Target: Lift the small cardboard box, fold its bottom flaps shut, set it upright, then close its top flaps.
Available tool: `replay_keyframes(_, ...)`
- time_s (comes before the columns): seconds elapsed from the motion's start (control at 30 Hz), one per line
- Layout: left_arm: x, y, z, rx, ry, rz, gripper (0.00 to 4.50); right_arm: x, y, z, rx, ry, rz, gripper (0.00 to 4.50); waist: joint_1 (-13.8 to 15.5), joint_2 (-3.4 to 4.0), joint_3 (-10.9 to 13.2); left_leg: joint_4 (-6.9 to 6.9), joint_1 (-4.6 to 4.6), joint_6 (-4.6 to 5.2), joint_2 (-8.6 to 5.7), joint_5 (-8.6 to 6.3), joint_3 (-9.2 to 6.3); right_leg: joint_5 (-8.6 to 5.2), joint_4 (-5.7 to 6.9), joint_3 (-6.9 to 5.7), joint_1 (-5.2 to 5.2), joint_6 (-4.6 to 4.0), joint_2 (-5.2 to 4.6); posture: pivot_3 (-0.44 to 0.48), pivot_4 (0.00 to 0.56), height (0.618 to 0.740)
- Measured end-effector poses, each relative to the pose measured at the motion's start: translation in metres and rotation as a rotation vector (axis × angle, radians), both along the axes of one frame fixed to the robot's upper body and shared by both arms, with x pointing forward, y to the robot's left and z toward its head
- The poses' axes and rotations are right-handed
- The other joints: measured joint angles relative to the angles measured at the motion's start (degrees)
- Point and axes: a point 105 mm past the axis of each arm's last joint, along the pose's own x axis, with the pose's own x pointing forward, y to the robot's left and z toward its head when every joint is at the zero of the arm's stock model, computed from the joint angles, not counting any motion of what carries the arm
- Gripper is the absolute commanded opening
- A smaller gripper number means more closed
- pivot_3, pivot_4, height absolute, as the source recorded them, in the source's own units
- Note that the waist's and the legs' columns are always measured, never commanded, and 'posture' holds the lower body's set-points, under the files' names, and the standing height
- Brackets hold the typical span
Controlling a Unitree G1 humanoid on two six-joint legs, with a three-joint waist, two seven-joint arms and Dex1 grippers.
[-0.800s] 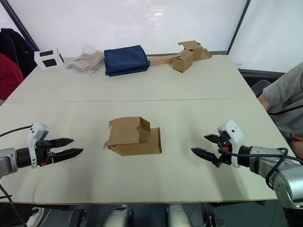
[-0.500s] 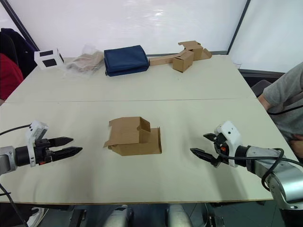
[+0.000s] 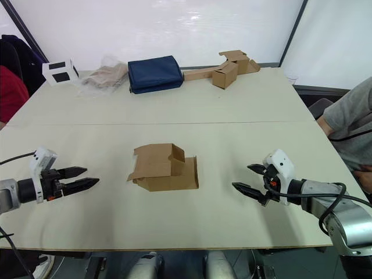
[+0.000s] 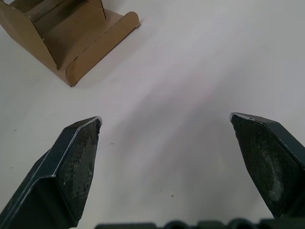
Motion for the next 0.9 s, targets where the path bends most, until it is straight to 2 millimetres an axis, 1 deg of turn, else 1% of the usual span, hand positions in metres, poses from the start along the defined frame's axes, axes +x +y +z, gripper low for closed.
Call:
replay_keyframes(0.1,0.002,-0.001,-0.001,-0.015,0.01,0.005,4.5,0.0,0.0,0.0,-0.004,-0.005,0.004,4.46,0.0,0.0,0.0,0.0,0.01,0.0,0.0,0.0,0.0,0.0,0.02,0.0,0.0,0.0,0.0,0.0,0.15,0.74)
replay_keyframes(0.23,0.001,-0.004,-0.008,-0.094,0.103,0.008,4.5,0.0,-0.001,-0.001,-0.016,-0.004,0.004,4.46,0.0,0.0,0.0,0.01,0.01,0.0,0.0,0.0,0.0,0.0,0.03,0.0,0.0,0.0,0.01,0.0,0.15,0.74)
replay_keyframes(0.3,0.002,-0.005,-0.009,-0.133,0.142,0.005,4.5,-0.001,0.0,-0.001,-0.013,0.001,0.008,4.46,0.0,0.0,0.0,0.02,0.01,0.0,0.0,0.0,-0.01,0.0,0.06,-0.01,0.0,0.0,0.01,0.0,0.15,0.74)
replay_keyframes(0.33,0.003,-0.008,-0.008,-0.181,0.177,-0.001,4.5,-0.002,0.001,-0.001,-0.003,0.013,0.018,4.46,0.0,0.0,0.0,0.03,0.01,0.0,-0.01,0.0,-0.01,0.0,0.08,-0.01,0.0,0.0,0.01,0.0,0.15,0.74)
replay_keyframes(0.4,0.006,-0.018,-0.002,-0.364,0.276,-0.034,4.5,-0.012,0.013,0.005,0.034,0.059,0.09,4.46,0.1,0.02,0.0,0.06,0.01,0.0,-0.04,0.0,-0.02,-0.01,0.15,-0.03,0.0,0.01,0.01,0.0,0.15,0.74)
replay_keyframes(0.43,0.007,-0.023,0.003,-0.439,0.304,-0.061,4.5,-0.018,0.022,0.012,0.049,0.069,0.144,4.46,0.0,0.02,0.0,0.07,0.01,0.01,-0.04,0.0,-0.04,-0.01,0.19,-0.03,0.0,0.01,0.02,0.0,0.15,0.74)
replay_keyframes(0.53,0.016,-0.045,0.012,-0.623,0.373,-0.149,4.5,-0.036,0.056,0.038,0.075,0.051,0.311,4.46,-0.1,-0.02,0.0,0.1,0.04,0.02,-0.02,-0.01,-0.07,-0.01,0.22,-0.05,0.01,0.01,0.04,0.0,0.15,0.74)
replay_keyframes(0.6,0.022,-0.051,0.01,-0.661,0.406,-0.159,4.5,-0.041,0.064,0.043,0.076,0.048,0.34,4.46,-0.2,-0.05,0.0,0.1,0.04,0.02,-0.02,-0.01,-0.08,-0.02,0.22,-0.05,0.0,0.01,0.04,0.0,0.15,0.74)
replay_keyframes(0.7,0.031,-0.06,0.006,-0.658,0.442,-0.175,4.5,-0.044,0.072,0.048,0.072,0.044,0.35,4.46,-0.1,-0.05,0.0,0.11,0.04,0.01,-0.03,-0.01,-0.08,-0.02,0.22,-0.05,-0.01,0.01,0.02,0.0,0.15,0.74)
replay_keyframes(0.8,0.036,-0.074,-0.004,-0.646,0.498,-0.218,4.5,-0.048,0.081,0.055,0.071,0.023,0.37,4.46,0.0,-0.06,0.0,0.12,0.02,0.01,-0.04,0.0,-0.08,-0.02,0.21,-0.05,0.0,0.01,0.01,0.0,0.15,0.74)
replay_keyframes(0.9,0.044,-0.087,-0.007,-0.656,0.523,-0.252,4.5,-0.049,0.086,0.058,0.066,0.004,0.361,4.46,0.1,-0.06,0.0,0.14,-0.01,0.01,-0.05,0.0,-0.1,-0.02,0.21,-0.08,-0.02,0.01,0.02,0.0,0.15,0.74)
